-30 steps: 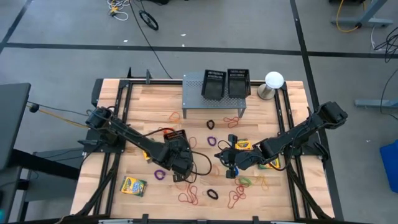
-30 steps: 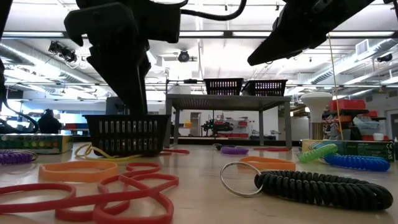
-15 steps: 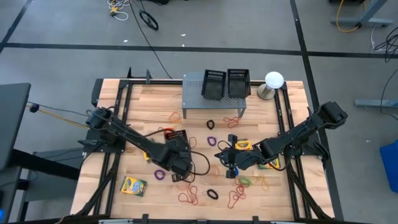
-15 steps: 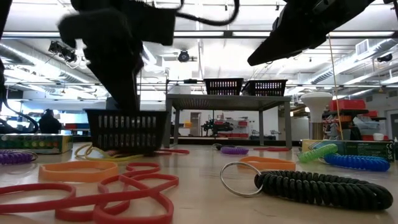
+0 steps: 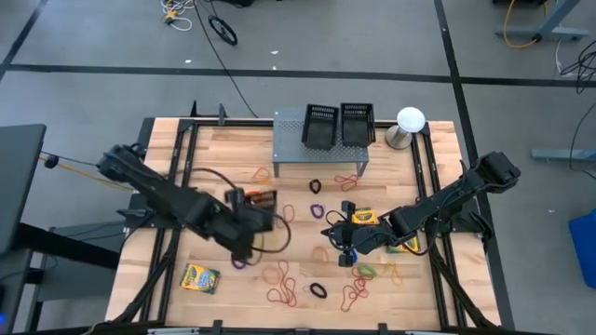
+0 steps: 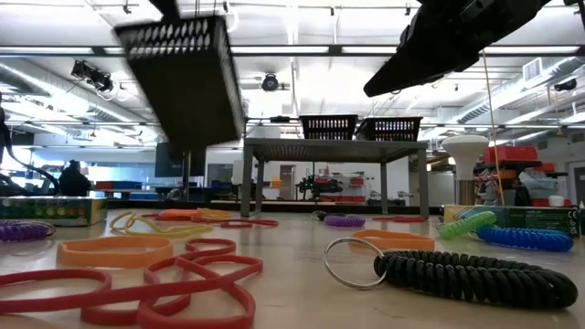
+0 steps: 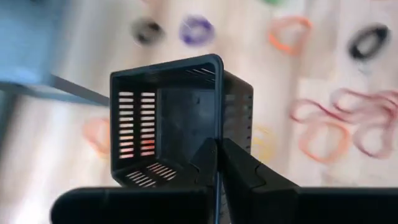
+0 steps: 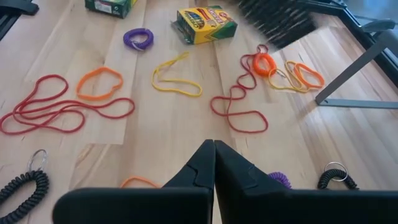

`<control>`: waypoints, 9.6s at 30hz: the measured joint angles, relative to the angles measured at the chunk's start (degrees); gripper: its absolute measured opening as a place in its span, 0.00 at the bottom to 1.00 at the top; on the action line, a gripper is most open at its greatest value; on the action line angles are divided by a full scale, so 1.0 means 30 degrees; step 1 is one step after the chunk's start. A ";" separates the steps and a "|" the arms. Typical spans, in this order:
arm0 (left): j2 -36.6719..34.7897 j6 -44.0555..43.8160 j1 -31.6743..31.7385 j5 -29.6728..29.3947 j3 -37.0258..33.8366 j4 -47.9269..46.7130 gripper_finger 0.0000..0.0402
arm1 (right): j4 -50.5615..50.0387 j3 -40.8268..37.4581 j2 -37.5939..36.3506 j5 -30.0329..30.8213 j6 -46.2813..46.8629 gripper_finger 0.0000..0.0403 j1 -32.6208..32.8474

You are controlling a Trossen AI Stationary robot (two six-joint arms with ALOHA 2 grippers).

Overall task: Sort rubber bands into baskets
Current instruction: Put the top black basket into the shelf, then adjust the black basket in the shelf

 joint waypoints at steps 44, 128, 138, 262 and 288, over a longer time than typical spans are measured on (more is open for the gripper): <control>0.1784 1.9099 1.2998 -0.0667 0.0045 0.8029 0.03 | 0.0015 0.0000 0.0000 -0.0015 -0.0397 0.02 -0.0030; 0.2901 0.7840 2.1005 0.9759 0.1859 0.5756 0.45 | 0.0875 -0.0007 0.0007 -0.0019 -0.0907 0.02 -0.0027; 0.2906 0.6401 2.0939 1.1883 0.1859 0.5218 0.23 | 0.0867 -0.0007 0.0007 -0.0022 -0.1044 0.02 -0.0023; -0.4022 0.8947 2.0296 0.7615 -0.8878 1.8258 0.22 | -0.4679 0.0007 -0.7661 0.5732 0.3531 0.02 -0.4597; -0.6325 1.1340 1.8681 1.2859 -1.5685 2.7182 0.09 | -1.5919 1.1271 0.1842 -0.5545 -0.1557 0.01 -2.0851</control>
